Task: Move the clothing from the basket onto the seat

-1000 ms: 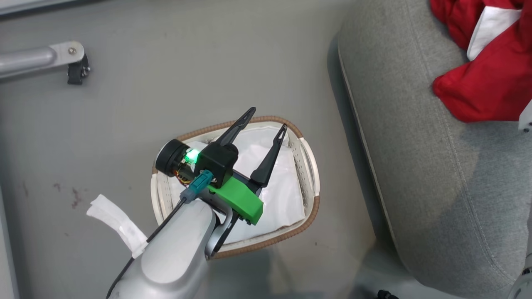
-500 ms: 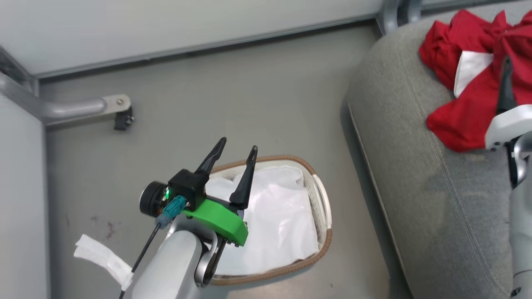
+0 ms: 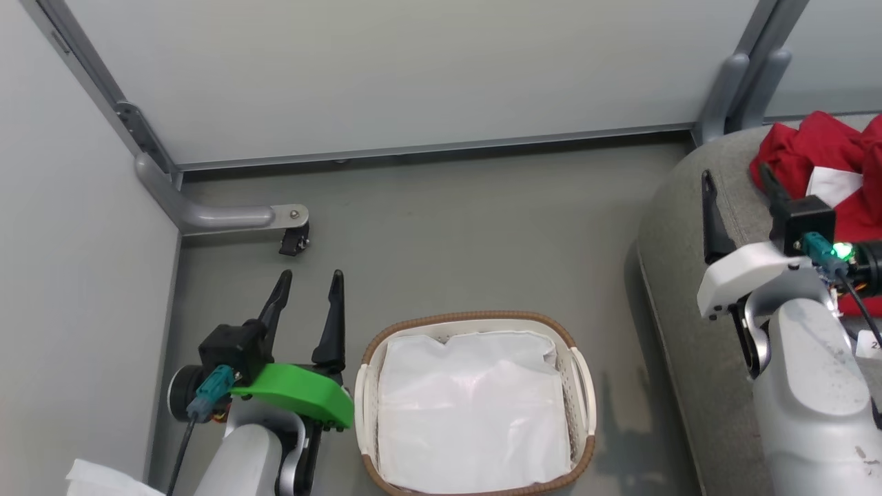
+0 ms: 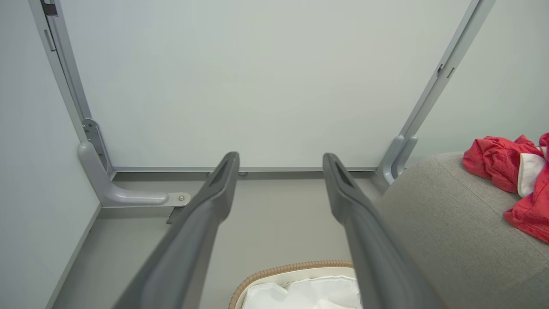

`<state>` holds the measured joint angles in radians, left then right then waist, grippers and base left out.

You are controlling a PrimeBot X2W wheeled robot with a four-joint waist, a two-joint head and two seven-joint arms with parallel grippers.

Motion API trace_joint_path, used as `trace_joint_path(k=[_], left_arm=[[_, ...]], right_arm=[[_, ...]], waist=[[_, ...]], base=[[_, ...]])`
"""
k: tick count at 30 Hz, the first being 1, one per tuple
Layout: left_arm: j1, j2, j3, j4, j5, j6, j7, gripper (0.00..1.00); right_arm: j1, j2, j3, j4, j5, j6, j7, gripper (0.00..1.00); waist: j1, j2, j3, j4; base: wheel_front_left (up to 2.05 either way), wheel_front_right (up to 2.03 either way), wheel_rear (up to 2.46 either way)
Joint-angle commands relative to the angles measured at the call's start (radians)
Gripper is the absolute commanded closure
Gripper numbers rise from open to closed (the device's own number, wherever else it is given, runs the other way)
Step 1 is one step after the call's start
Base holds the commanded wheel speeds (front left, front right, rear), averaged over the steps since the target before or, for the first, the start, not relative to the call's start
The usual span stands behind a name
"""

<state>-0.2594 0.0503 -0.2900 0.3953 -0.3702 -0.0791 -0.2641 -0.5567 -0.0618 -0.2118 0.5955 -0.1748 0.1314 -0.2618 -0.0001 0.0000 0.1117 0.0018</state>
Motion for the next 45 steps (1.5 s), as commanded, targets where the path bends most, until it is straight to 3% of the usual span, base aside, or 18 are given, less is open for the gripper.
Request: trace_joint_path(k=[1,9,18,28,45], left_arm=[[0.027,0.001,0.019,0.004,0.003,0.004,0.0,0.0],[0.125,0.001,0.106,-0.01,0.011,-0.001,0.0,0.0],[0.2,0.001,0.118,-0.03,-0.003,-0.006,0.0,0.0],[0.236,0.001,0.12,-0.05,-0.007,0.002,0.0,0.0],[0.24,0.001,0.12,-0.048,-0.023,0.001,0.0,0.0]], right_arm=[[0.038,0.001,0.01,-0.011,0.016,-0.001,-0.005,0.0],[0.189,0.009,0.113,-0.069,0.171,-0.001,-0.005,0.0],[0.334,0.009,0.142,-0.157,0.27,-0.001,-0.005,0.0],[0.427,0.01,0.13,-0.232,0.277,-0.001,-0.005,0.0],[0.445,0.009,0.126,-0.237,0.298,-0.001,-0.005,0.0]], waist=[[0.0001,0.0,-0.042,0.04],[0.0001,0.0,-0.075,0.056],[0.0001,0.0,-0.099,0.068],[0.0001,0.0,-0.1,0.057],[0.0001,0.0,-0.104,0.048]], base=[[0.0,0.0,0.0],[0.0,0.0,0.0],[0.0,0.0,0.0],[0.0,0.0,0.0],[0.0,0.0,0.0]])
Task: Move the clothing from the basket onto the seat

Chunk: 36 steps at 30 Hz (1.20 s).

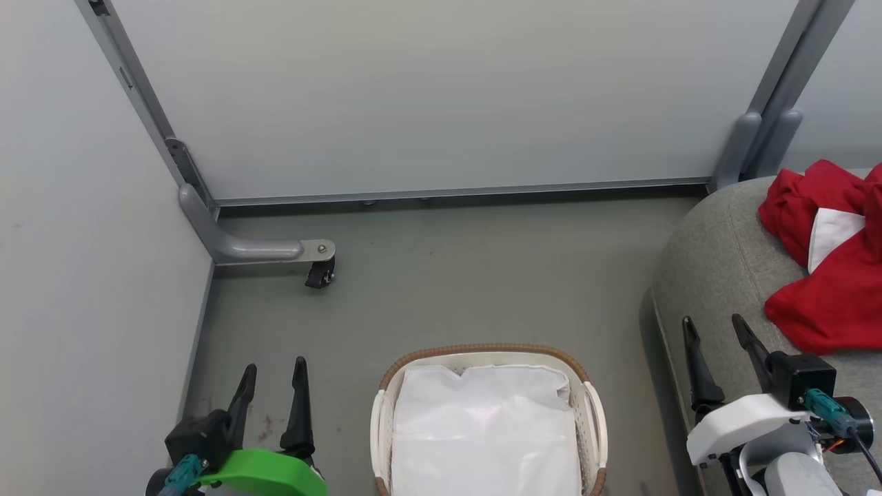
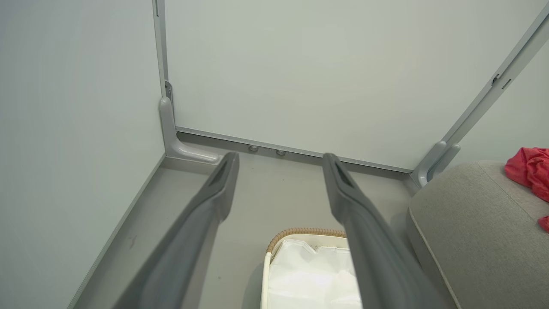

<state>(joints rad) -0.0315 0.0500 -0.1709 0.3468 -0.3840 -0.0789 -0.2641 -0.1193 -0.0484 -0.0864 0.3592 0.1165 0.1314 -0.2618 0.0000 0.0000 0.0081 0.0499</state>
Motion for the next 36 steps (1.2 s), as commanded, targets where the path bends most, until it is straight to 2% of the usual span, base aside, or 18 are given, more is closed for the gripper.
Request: trace_joint_path(k=[1,4,5,8,36], left_arm=[[0.01,0.001,0.001,-0.001,-0.006,0.001,0.0,0.0],[0.013,0.001,0.003,-0.006,-0.002,0.002,0.0,0.0],[0.0,0.0,0.002,-0.003,0.001,0.0,0.0,1.0],[0.002,0.0,0.0,0.023,0.001,0.0,0.0,1.0],[-0.029,0.003,0.096,-0.021,-0.422,-0.019,0.127,1.0]], right_arm=[[0.007,-0.004,0.001,-0.001,0.007,-0.001,-0.005,0.0],[0.009,-0.004,0.004,-0.001,0.009,-0.001,-0.005,0.0],[0.0,0.0,0.004,0.001,0.006,0.0,0.0,1.0],[0.011,0.008,0.003,0.026,0.006,0.0,0.002,1.0],[0.009,0.004,-0.008,-0.025,0.516,0.0,0.13,1.0]], waist=[[0.0,0.0,-0.001,0.0],[0.0,0.0,-0.002,-0.001],[0.0,0.0,-0.002,-0.001],[0.0,0.0,-0.002,-0.001],[0.0,0.0,-0.003,-0.012]], base=[[0.0,0.0,0.0],[0.0,0.0,0.0],[0.0,0.0,0.0],[0.0,0.0,0.0],[0.0,0.0,0.0]])
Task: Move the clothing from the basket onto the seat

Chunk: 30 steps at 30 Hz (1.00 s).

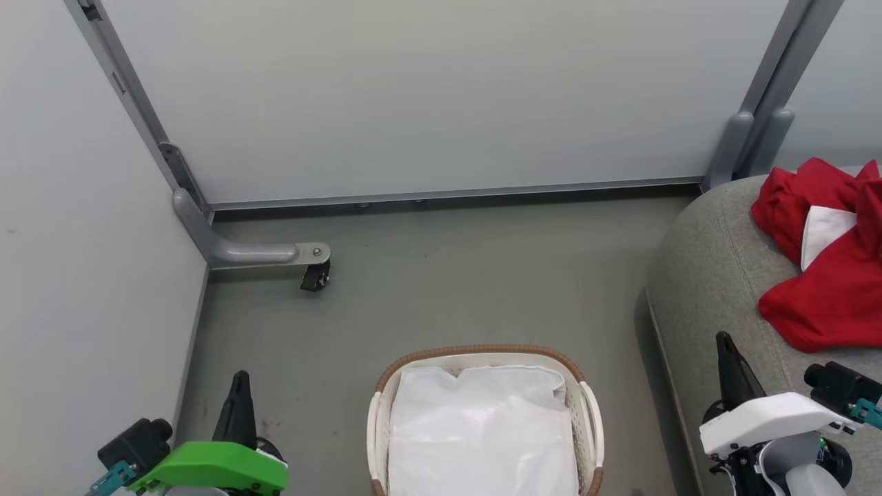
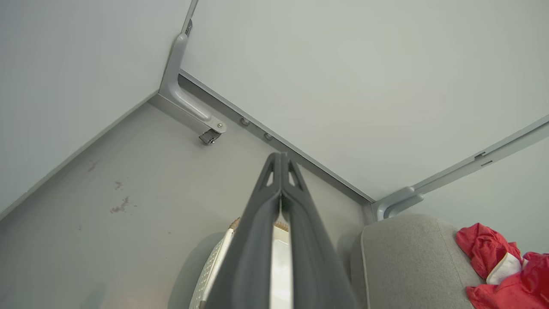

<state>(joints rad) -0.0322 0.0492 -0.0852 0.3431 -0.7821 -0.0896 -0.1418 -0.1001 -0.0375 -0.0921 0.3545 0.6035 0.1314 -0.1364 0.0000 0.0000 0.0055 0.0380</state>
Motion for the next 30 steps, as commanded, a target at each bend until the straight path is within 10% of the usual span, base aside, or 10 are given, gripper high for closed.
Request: trace_joint_path(k=[1,30], left_arm=[[-0.029,0.004,0.012,-0.019,-0.035,-0.008,0.008,1.0],[-0.052,0.005,0.085,-0.051,-0.35,-0.022,0.105,1.0]], right_arm=[[-0.01,-0.007,-0.003,-0.021,0.042,0.0,0.008,1.0],[-0.011,-0.011,-0.011,-0.058,0.423,-0.001,0.104,1.0]], waist=[[0.0,0.0,0.0,-0.001],[0.0,0.0,-0.001,-0.012]], base=[[0.0,0.0,0.0],[0.0,0.0,0.0]])
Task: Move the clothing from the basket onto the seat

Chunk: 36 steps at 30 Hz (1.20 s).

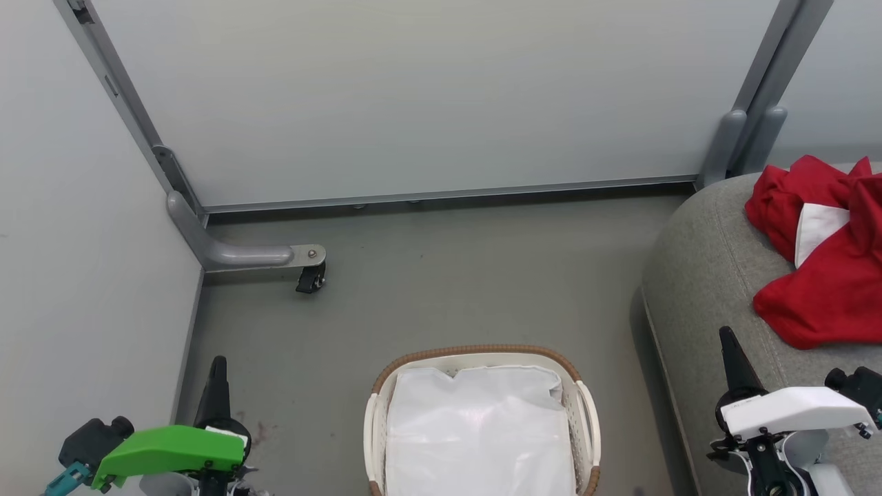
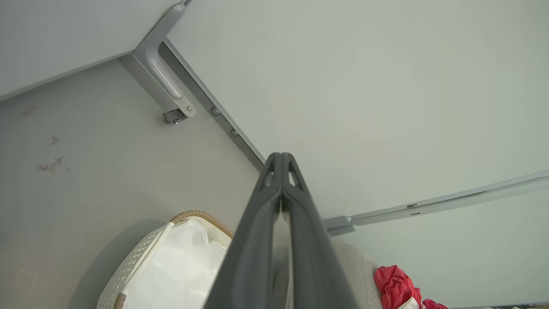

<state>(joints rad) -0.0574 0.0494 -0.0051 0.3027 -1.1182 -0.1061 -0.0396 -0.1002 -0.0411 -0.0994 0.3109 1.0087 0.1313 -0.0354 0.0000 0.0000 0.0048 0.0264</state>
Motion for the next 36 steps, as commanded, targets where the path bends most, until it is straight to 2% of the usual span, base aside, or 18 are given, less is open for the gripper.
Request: trace_joint_path(k=[1,36], left_arm=[[-0.028,0.005,0.008,-0.012,-0.025,-0.006,0.006,1.0],[-0.046,0.005,0.074,-0.04,-0.305,-0.018,0.093,1.0]], right_arm=[[-0.011,-0.007,-0.004,-0.016,0.031,0.0,0.007,1.0],[-0.012,-0.01,-0.011,-0.048,0.369,0.0,0.093,1.0]], waist=[[0.0,0.0,0.0,0.0],[0.0,0.0,-0.001,-0.014]], base=[[0.0,0.0,0.0],[0.0,0.0,0.0]])
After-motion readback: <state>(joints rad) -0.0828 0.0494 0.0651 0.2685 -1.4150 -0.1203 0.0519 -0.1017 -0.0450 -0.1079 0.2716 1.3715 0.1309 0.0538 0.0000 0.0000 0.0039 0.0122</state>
